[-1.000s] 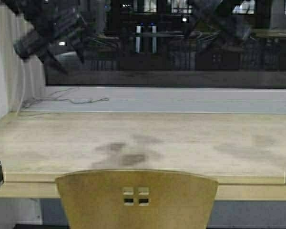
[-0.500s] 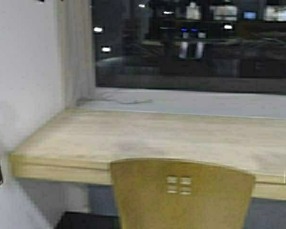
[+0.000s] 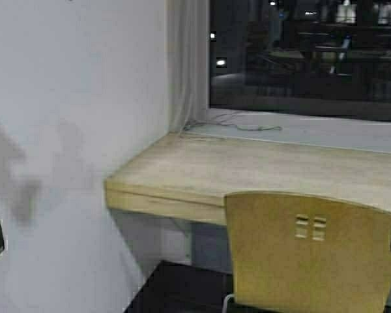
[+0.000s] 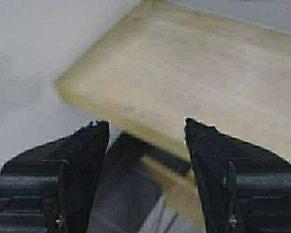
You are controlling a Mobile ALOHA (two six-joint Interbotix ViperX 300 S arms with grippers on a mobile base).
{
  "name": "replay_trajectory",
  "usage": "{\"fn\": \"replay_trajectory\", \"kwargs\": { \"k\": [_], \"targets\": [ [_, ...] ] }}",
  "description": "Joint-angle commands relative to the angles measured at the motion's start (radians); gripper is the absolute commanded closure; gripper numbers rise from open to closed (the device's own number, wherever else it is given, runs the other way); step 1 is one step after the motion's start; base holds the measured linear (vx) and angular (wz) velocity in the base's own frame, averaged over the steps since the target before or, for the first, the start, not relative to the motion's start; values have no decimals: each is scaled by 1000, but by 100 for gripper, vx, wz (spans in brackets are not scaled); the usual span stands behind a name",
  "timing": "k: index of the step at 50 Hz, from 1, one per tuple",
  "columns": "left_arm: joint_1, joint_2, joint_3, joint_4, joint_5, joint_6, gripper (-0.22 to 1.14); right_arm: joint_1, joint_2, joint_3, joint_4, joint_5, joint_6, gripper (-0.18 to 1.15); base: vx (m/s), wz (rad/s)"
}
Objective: Push the chairs under the table
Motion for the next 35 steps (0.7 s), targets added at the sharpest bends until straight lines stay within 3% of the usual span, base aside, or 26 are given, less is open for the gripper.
{"fn": "replay_trajectory", "kwargs": {
  "k": [1, 35],
  "targets": [
    [0, -11, -11, 5, -9, -11, 8, -5, -12, -12, 5, -20, 2, 11, -24, 19],
    [0, 6, 34, -43, -55, -91, 8, -5, 26, -12, 15, -43, 26, 11, -30, 17]
  ]
}}
